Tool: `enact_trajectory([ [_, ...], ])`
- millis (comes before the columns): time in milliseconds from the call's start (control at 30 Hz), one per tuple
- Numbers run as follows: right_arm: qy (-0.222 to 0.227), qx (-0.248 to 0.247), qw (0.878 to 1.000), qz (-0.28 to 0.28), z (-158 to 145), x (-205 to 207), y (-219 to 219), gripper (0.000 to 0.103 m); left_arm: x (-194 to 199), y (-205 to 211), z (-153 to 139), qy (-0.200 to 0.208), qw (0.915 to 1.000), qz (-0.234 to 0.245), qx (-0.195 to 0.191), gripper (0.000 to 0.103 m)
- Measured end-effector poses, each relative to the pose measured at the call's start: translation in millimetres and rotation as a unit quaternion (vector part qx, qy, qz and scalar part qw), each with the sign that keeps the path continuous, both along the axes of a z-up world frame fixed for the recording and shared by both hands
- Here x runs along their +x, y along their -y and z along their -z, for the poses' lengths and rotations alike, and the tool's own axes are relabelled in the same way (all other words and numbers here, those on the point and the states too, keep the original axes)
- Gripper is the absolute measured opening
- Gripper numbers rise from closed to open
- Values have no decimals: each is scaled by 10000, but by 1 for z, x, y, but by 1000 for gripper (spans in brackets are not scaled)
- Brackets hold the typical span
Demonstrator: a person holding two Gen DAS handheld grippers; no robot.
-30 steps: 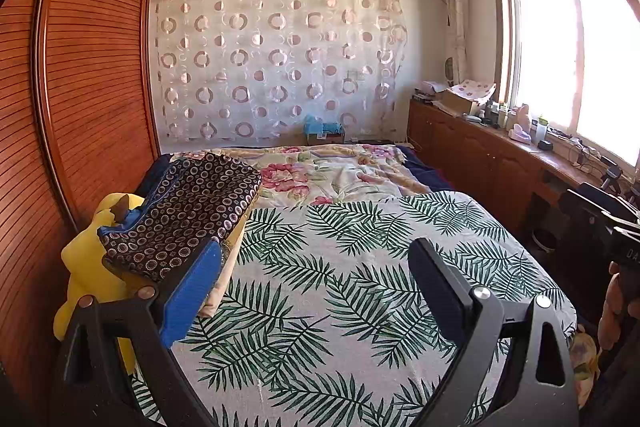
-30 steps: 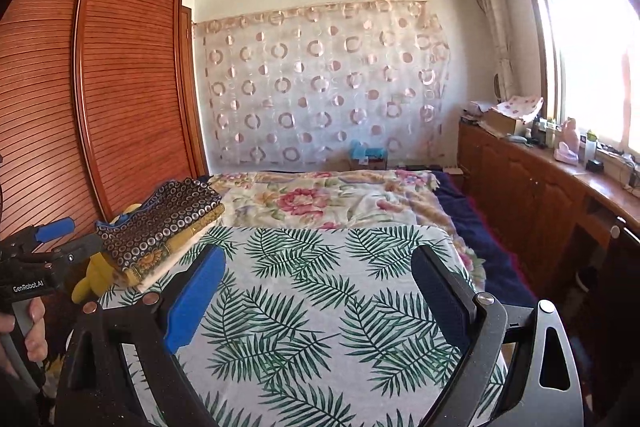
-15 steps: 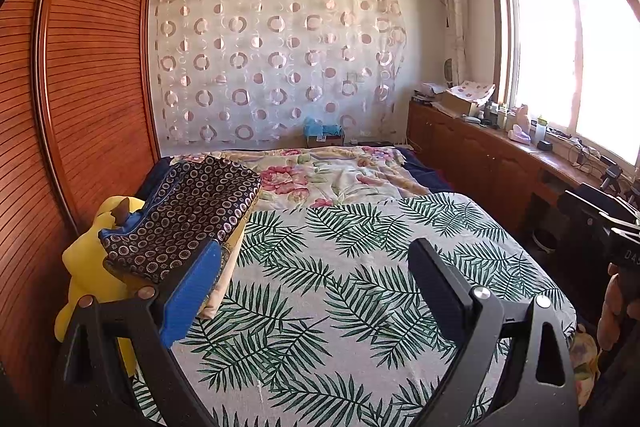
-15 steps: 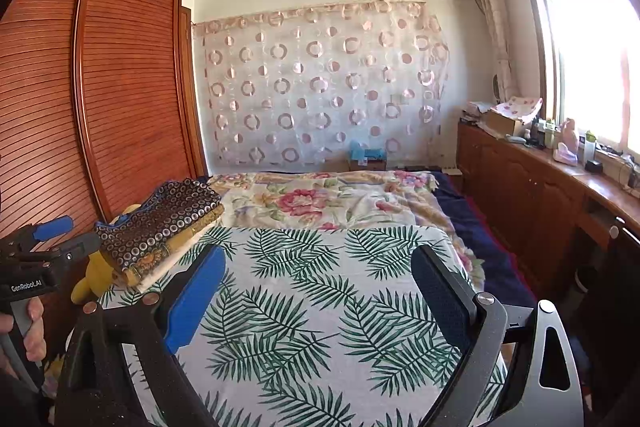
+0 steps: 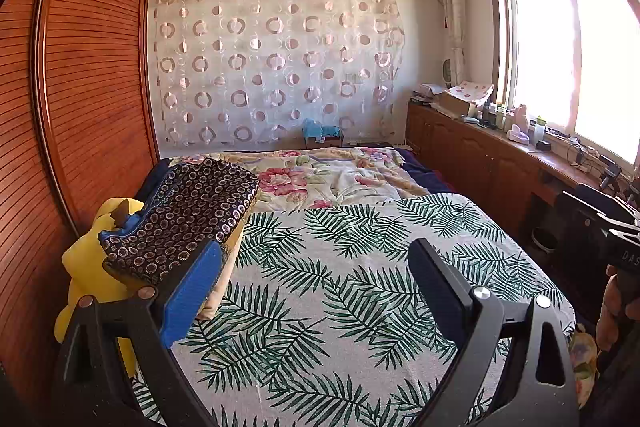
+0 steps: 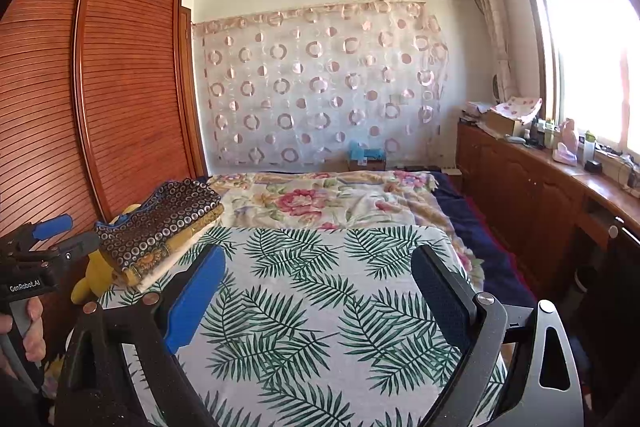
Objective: Fold small clothes
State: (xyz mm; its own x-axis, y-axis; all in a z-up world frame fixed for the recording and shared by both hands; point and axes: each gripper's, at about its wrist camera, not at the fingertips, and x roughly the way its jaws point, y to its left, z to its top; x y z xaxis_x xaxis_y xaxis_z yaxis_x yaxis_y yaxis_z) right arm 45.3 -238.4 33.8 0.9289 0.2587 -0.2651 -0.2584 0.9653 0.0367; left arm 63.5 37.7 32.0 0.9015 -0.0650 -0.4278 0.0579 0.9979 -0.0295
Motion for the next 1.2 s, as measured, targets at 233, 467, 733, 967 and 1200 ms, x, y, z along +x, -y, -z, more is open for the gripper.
enact_trajectory([
  [233, 5, -4, 10000, 9, 0, 1, 1, 95, 0, 0, -1, 5, 10000, 0, 6, 95],
  [467, 4, -2, 10000, 4, 1, 2, 3, 95, -1, 1, 0, 8, 10000, 5, 10, 95],
  [733, 8, -2, 10000, 10, 1, 2, 3, 95, -1, 2, 0, 14, 10000, 4, 4, 95],
  [967, 21, -1, 10000, 6, 1, 1, 2, 95, -1, 2, 1, 14, 10000, 4, 8, 95],
  [1200, 21, 1, 10000, 7, 1, 2, 2, 95, -1, 2, 0, 18, 10000, 4, 8, 95],
])
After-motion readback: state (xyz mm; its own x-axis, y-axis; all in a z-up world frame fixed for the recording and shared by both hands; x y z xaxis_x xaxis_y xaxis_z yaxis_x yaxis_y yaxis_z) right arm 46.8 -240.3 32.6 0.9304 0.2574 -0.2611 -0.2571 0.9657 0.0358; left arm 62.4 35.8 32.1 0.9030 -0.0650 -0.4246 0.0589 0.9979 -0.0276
